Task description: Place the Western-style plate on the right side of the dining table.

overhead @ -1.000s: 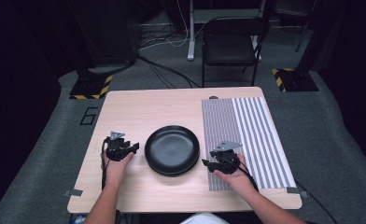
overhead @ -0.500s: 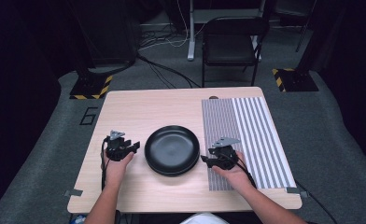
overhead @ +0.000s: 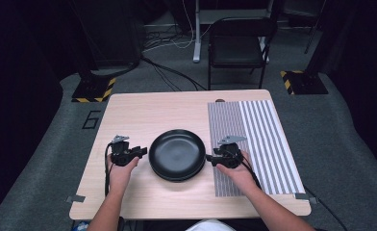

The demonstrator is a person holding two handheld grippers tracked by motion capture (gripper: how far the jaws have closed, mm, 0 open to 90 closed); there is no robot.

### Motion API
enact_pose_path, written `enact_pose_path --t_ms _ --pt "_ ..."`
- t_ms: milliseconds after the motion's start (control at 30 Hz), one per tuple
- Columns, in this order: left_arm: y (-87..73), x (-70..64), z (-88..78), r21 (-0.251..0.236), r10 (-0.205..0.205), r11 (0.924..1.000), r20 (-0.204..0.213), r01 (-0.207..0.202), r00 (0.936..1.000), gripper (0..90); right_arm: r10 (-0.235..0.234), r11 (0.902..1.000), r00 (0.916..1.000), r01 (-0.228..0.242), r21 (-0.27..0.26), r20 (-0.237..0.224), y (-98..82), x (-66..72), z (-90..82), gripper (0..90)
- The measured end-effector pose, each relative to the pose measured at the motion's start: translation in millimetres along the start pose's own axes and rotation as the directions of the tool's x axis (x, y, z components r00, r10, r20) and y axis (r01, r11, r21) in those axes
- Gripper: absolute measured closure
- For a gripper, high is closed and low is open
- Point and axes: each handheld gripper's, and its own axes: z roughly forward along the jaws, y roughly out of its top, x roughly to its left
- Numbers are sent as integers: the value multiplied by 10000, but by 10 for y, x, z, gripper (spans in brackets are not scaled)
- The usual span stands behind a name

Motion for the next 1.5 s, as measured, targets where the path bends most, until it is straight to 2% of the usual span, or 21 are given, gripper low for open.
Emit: enact_pose_path --t_ms 33,67,133,367,500,567,700,800,900,933,1133,1333,1367,1500 --pt "0 0 0 0 0 10000 0 0 10000 625 34 10000 10000 -34 -26 -7 3 -4 8 507" --pt "0 -5 1 65 -192 9998 151 191 9997 631 12 10000 10000 -12 -30 2 7 -13 15 507" --pt "3 -13 -2 185 -319 9993 335 313 9989 653 102 9999 9999 -102 -10 -8 15 -16 28 508" --pt "-2 -46 16 371 -363 9987 578 342 9977 699 248 9997 9997 -248 -17 56 37 -42 53 505" --pt "-9 -61 26 485 -590 9973 823 552 9949 714 264 9996 9996 -263 -70 111 46 -54 65 501" --pt "-17 -75 39 632 -815 9952 1045 751 9912 727 331 9994 9994 -330 -51 130 46 -60 77 498" --pt "-20 -82 45 772 -925 9934 1006 849 9906 743 381 9993 9992 -380 -56 146 43 -73 93 496" --pt "-29 -70 51 781 -1171 9910 1092 1089 9871 749 463 9989 9988 -462 -68 166 44 -83 97 496" --pt "-38 -78 58 789 -1107 9916 1021 1029 9886 748 564 9984 9983 -563 -79 134 42 -91 105 495" --pt "-43 -86 70 815 -946 9928 908 873 9914 744 684 9976 9976 -684 -73 96 42 -97 109 490" --pt "-52 -76 69 758 -1084 9920 991 1011 9892 747 885 9959 9961 -885 -203 4 50 -95 118 487" --pt "-60 -91 66 707 -1003 9930 897 941 9909 751 1004 9947 9949 -1006 -211 -96 61 -91 152 487" --pt "-61 -104 69 683 -940 9938 954 877 9910 755 1136 9933 9933 -1140 -195 -203 62 -84 163 484" --pt "-59 -116 76 692 -887 9942 977 821 9913 759 1230 9924 9920 -1230 10 -270 56 -66 189 480"
